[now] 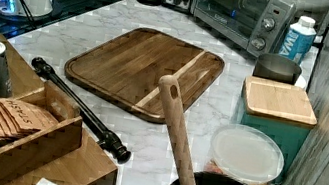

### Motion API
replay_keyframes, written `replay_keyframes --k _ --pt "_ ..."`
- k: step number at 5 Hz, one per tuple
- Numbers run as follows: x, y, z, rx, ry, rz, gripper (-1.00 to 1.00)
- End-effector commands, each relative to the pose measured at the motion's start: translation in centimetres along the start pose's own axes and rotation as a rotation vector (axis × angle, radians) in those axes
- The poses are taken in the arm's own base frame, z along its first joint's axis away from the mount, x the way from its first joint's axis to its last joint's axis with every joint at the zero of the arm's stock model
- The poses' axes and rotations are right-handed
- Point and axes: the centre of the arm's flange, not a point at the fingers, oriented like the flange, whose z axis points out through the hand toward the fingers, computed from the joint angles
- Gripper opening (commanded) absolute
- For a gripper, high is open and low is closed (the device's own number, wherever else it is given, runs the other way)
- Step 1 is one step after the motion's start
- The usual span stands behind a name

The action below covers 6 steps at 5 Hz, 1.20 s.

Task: Open the drawer.

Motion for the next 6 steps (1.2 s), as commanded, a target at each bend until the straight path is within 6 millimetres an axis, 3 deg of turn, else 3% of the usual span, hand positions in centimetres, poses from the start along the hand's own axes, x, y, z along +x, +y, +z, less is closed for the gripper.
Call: replay_keyframes --k 1,4,6 --pt "2.4 8.4 4.0 -0.040 0.044 -0.033 1.00" --pt "2.5 6.6 6.1 -0.151 0.034 -0.075 1.00" --pt "2.9 7.9 8.4 -0.187 0.076 -0.144 1.00"
